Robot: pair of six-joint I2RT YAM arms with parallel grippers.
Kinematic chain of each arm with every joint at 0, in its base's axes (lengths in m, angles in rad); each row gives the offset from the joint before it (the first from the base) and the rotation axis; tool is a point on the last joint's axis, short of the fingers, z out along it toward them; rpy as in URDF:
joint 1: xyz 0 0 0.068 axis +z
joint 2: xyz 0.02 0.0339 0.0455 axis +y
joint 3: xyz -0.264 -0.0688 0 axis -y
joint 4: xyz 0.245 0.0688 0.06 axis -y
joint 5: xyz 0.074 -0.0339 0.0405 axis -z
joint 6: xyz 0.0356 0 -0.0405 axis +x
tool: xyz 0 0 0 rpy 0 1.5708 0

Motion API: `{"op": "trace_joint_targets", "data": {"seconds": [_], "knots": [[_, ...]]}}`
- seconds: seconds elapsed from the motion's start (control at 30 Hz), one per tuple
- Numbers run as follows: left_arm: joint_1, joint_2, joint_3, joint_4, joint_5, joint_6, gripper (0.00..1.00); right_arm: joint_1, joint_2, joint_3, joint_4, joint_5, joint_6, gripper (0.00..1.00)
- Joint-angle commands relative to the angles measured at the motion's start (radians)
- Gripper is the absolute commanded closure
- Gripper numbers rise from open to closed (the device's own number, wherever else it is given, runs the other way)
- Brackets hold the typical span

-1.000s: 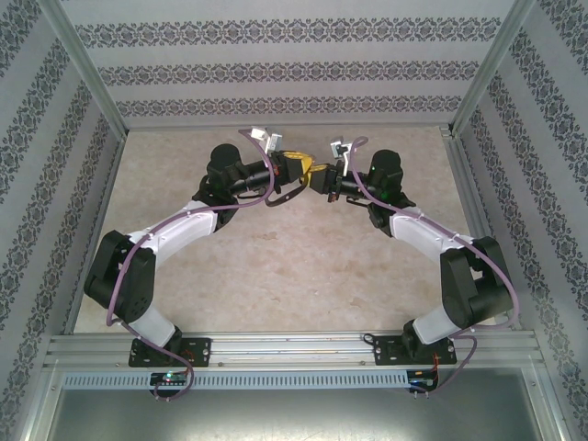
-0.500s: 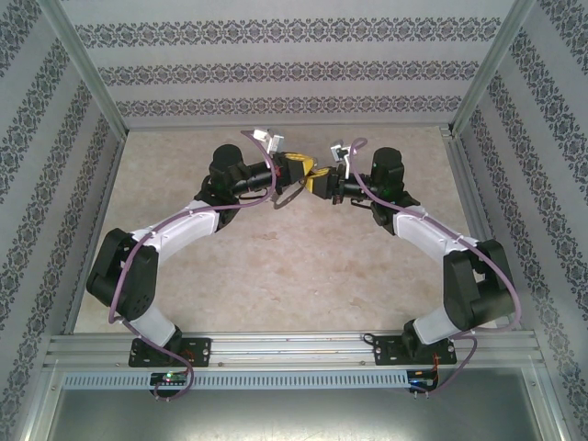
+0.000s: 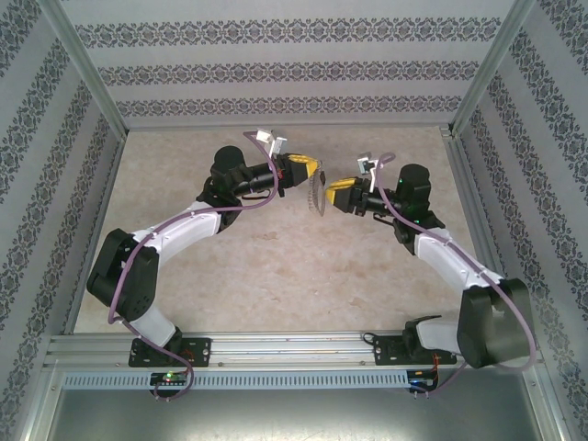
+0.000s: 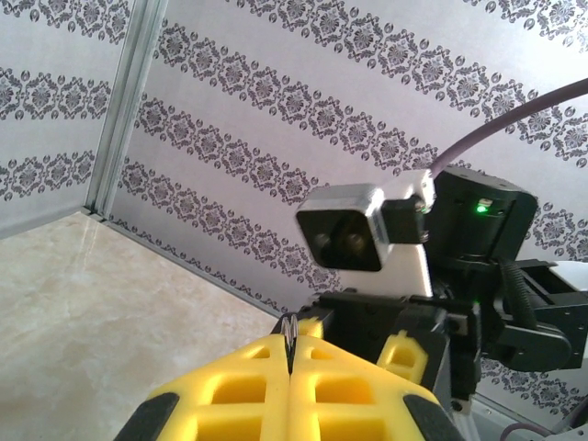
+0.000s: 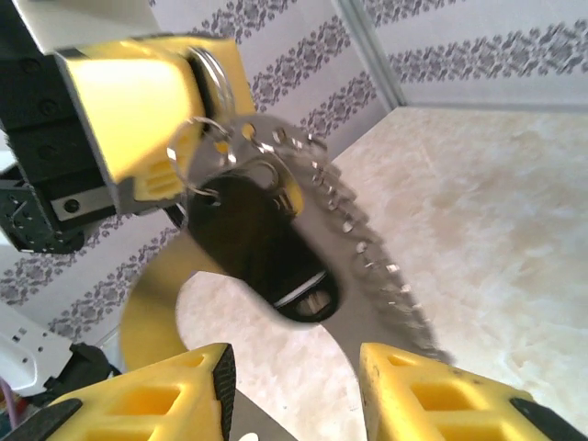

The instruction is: Put the keys on the keyring

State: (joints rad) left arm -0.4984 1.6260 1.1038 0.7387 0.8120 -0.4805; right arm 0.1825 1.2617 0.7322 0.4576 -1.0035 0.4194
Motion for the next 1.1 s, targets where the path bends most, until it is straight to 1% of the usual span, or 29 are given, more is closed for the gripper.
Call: {"op": "trace_joint_targets", "data": {"seconds": [0.0, 0.17, 0.37, 0.53, 0.7, 0.87, 1.07], "knots": [[-0.012, 0.001, 0.033, 0.089, 0.031, -0.021, 1.0, -0.016, -0.06, -0.018, 0.043, 0.063, 0.029, 0.59], [-0.012, 0.002, 0.027, 0.107, 0.047, -0.028, 1.0, -0.017, -0.096, 0.011, 0.052, 0.155, 0.051, 0.59], [-0.012, 0.005, 0.02, 0.136, 0.063, -0.048, 1.0, -0.016, -0.067, 0.053, 0.096, 0.226, 0.093, 0.61], [-0.011, 0.011, 0.016, 0.163, 0.07, -0.068, 1.0, 0.005, -0.022, 0.084, 0.133, 0.244, 0.117, 0.63], [-0.012, 0.02, 0.021, 0.171, 0.07, -0.074, 1.0, 0.062, 0.01, 0.105, 0.134, 0.238, 0.106, 0.66], [-0.012, 0.028, 0.025, 0.172, 0.064, -0.073, 1.0, 0.109, -0.024, 0.056, 0.121, 0.262, 0.078, 0.67], [-0.012, 0.031, 0.029, 0.177, 0.069, -0.079, 1.0, 0.103, -0.073, 0.004, 0.119, 0.306, 0.066, 0.68]]}}
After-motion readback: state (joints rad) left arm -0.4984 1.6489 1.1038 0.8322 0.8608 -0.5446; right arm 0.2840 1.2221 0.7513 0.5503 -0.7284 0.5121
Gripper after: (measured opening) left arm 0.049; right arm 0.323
